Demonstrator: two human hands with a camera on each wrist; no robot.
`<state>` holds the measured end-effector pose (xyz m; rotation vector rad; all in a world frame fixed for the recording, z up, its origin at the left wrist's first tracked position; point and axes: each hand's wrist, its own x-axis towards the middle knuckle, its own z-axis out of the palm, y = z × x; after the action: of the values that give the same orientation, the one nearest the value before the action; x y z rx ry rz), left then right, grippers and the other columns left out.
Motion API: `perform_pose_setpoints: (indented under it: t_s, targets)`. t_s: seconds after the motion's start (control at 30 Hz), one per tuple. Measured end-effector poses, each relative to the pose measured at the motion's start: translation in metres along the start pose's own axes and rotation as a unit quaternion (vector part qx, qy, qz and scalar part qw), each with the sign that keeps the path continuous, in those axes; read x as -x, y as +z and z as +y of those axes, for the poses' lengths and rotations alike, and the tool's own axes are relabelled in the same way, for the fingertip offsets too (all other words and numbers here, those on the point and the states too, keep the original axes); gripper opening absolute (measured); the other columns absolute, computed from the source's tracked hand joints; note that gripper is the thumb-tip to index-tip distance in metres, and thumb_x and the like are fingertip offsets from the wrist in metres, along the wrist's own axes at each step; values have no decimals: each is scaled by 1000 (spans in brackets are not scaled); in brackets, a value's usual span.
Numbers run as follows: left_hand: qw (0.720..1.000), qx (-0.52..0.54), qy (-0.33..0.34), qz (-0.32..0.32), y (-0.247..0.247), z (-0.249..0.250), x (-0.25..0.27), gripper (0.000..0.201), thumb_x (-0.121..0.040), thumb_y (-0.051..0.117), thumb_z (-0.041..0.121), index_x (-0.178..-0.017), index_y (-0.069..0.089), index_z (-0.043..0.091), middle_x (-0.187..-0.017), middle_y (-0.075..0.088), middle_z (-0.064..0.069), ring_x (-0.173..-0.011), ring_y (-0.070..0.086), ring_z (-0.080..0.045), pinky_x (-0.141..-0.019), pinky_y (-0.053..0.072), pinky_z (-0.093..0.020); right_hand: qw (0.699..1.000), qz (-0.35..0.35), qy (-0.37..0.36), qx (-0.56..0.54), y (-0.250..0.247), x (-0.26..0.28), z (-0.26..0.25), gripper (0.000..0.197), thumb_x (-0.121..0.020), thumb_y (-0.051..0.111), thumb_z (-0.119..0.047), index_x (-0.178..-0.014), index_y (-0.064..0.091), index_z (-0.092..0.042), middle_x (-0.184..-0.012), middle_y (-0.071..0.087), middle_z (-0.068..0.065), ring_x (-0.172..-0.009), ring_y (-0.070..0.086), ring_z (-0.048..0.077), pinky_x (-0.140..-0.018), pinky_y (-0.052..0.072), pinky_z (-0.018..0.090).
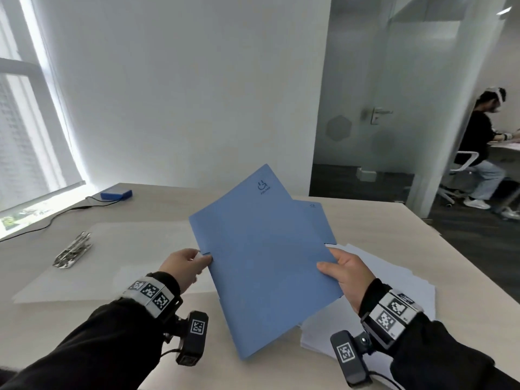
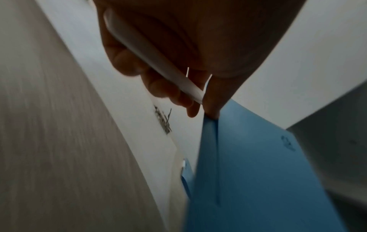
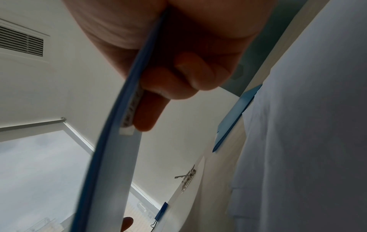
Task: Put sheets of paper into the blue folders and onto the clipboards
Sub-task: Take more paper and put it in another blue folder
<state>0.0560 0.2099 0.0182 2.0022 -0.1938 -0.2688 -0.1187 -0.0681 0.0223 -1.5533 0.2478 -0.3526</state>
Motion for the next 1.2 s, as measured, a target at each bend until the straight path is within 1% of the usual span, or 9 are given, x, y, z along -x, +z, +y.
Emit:
perform_pose_setpoints:
  t_s: [0.13, 0.23, 0.3, 0.43, 0.53, 0.77, 0.87, 1.03, 1.2]
  targets:
    - [943, 294, -122, -98, 28, 4, 3, 21, -90, 54, 20, -110, 59, 15, -106, 65, -12, -86, 60, -33, -67, 49, -38, 1000, 6, -2, -12, 0, 2, 3, 34, -92, 49, 7, -112, 69, -11, -102, 76, 11, -91, 73, 30, -77, 59, 39]
    - [929, 340, -120, -85, 43, -1, 2, 34, -86, 62, 16, -119, 59, 12, -117, 67, -16, -97, 66, -36, -66, 57, -44, 1000, 12, -2, -7, 4, 4, 3, 33, -92, 49, 6, -109, 70, -13, -100, 77, 11, -90, 73, 29, -77, 59, 41]
    - [918, 367, -127, -79, 51, -5, 2, 45, -79, 68, 12, -123, 56, 11, -124, 65, -17, -104, 66, -40, -68, 57, -53, 1000, 9, 0, -4, 6, 5, 4, 33, -93, 49, 5, -107, 70, -15, -95, 78, 6, -84, 74, 24, -68, 59, 35]
    - [917, 384, -102, -32, 61, -6, -1, 33, -85, 61, 0, -117, 56, 11, -113, 68, -15, -95, 66, -36, -70, 57, -53, 997, 4, 25, 67, 9, 7, 4, 23, -88, 52, -12, -104, 65, -21, -69, 70, -5, -49, 62, 10, -38, 38, 19]
    - [914, 398, -73, -16, 62, -3, -5, 37, -87, 58, -2, -122, 54, 6, -118, 66, -20, -97, 65, -38, -74, 56, -55, 988, -17, 64, 139, 1, -1, 7, 16, -89, 42, -8, -98, 52, -17, -69, 57, 4, -37, 46, 12, -36, 30, 17]
    - [911, 395, -80, -94, 79, 8, -10, 30, -94, 54, 10, -123, 51, 14, -101, 68, -13, -73, 65, -28, -62, 53, -35, 990, 112, 82, -38, -28, -32, 19, 25, -94, 39, -3, -100, 61, -15, -69, 52, 10, -39, 35, 15, -39, 21, 17]
    - [922, 355, -83, -133, 92, 5, -15, 34, -92, 56, 13, -125, 46, 14, -100, 69, -13, -82, 70, -28, -70, 55, -38, 976, 186, 73, -90, -40, -53, 24, 22, -97, 40, -6, -94, 61, -16, -69, 52, 10, -42, 39, 14, -37, 24, 16]
    - [932, 320, -66, -156, 106, 2, -23, 16, -94, 54, 13, -106, 64, 8, -86, 72, -10, -82, 71, -25, -65, 55, -32, 947, 288, 93, -109, -58, -103, 30, 23, -98, 36, -9, -104, 57, -17, -74, 56, 14, -49, 42, 16, -33, 29, 16]
    - [930, 326, -65, -157, 112, -7, -27, 13, -93, 53, 10, -94, 66, 8, -76, 71, -8, -73, 70, -23, -60, 54, -30, 941, 307, 124, -78, -65, -152, 35, 26, -100, 33, -10, -110, 56, -19, -72, 56, 15, -51, 40, 16, -32, 30, 13]
